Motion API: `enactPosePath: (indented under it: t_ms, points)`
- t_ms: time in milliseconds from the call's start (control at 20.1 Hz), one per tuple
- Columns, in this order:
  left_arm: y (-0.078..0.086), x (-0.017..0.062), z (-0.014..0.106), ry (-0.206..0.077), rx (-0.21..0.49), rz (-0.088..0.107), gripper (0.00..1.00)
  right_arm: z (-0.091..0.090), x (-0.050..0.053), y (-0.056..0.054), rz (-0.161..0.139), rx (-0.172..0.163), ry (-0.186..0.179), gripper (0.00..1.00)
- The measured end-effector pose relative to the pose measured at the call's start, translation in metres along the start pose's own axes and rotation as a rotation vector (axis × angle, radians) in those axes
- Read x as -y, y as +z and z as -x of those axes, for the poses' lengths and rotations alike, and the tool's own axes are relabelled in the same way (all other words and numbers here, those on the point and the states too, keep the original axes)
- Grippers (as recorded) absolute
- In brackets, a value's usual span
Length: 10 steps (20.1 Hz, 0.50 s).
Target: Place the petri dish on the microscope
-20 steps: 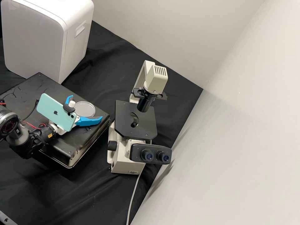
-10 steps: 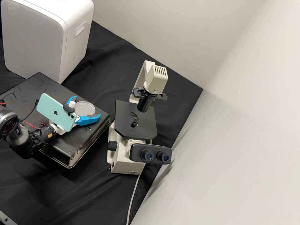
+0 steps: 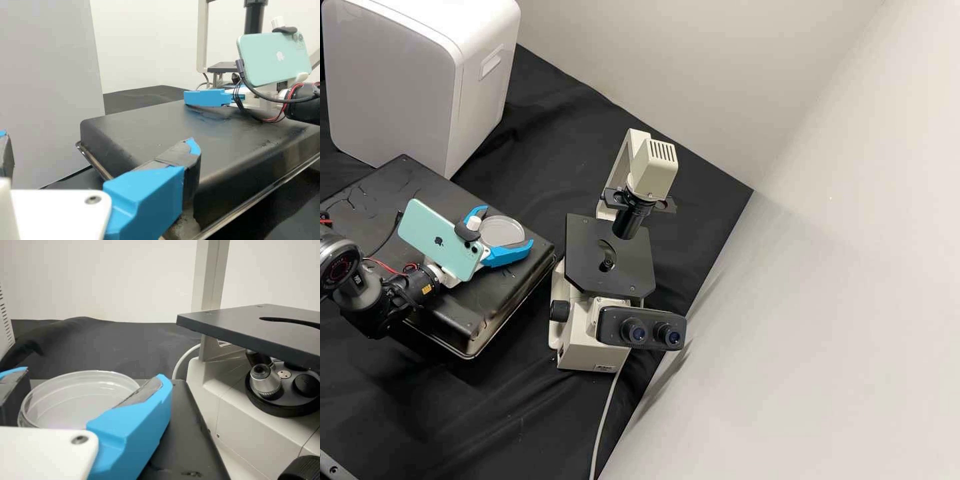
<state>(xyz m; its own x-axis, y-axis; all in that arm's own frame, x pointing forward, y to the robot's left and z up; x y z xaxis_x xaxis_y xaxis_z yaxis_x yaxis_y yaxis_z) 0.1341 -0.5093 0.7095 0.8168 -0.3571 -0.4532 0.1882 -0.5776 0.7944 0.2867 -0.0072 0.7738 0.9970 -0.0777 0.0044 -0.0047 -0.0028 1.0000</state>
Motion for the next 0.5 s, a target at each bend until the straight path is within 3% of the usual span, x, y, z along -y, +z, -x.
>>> enactPosePath:
  t_ms: [349,498]
  points:
    - [-0.0028,-0.0007,-0.0004,0.004,-0.014,0.001,1.00,0.0000,0.0000,0.0000,-0.008,0.000,0.000,0.00]
    - [-0.0039,-0.0010,-0.0006,0.005,-0.019,0.017,1.00,0.0000,0.0000,0.0000,-0.008,0.000,0.000,0.00]
